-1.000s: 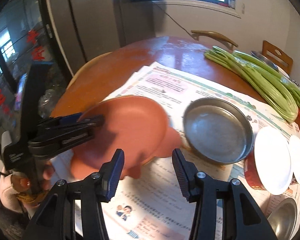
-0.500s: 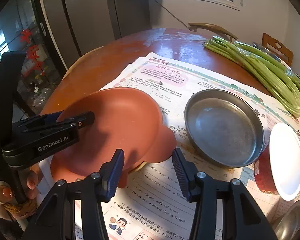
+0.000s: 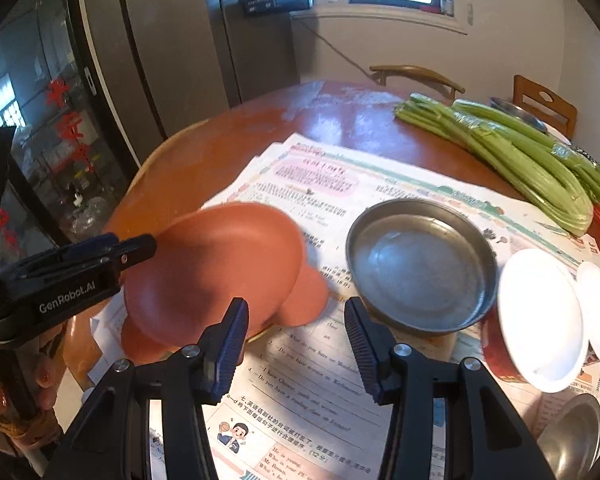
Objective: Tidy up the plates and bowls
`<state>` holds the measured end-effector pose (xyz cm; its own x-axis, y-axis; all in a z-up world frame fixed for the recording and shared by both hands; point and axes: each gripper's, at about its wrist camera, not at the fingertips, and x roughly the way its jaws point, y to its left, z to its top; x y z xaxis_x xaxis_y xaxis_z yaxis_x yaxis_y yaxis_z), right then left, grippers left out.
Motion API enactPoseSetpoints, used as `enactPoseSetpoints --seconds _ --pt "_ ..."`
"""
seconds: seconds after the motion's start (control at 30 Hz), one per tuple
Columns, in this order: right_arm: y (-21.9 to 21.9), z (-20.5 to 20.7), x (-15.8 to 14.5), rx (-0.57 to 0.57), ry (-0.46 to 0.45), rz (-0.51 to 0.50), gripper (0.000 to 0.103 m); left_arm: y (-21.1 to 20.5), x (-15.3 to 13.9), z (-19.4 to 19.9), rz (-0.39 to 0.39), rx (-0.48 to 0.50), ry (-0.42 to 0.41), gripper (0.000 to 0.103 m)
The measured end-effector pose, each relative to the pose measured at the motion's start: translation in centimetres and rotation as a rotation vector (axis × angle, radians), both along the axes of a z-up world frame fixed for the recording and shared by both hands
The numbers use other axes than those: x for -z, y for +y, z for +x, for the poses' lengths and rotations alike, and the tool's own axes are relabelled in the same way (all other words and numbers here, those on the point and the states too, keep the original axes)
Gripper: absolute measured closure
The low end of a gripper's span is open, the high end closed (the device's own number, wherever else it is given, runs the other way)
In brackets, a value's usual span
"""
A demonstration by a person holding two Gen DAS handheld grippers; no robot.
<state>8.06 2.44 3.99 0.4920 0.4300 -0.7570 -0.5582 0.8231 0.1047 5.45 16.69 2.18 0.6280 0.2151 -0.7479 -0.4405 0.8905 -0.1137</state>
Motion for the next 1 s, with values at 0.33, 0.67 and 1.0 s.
enactPoseSetpoints --seconds 0.33,0.67,1.0 --pt "-3.7 -1.7 -3.9 0.062 -0.123 0.053 0.052 -3.3 -2.8 -0.8 0.039 0.032 -0.047 0.045" --pt "-7.3 -2.4 -5.8 0.1 -0.162 0.107 0.052 -7.5 -5.1 -0.7 0.076 0.101 -0.067 0.045" --pt "-11.6 -2.3 -6.2 0.169 -0.163 0.159 0.051 -11.7 -6.7 1.4 0.088 0.202 -0.074 0.044"
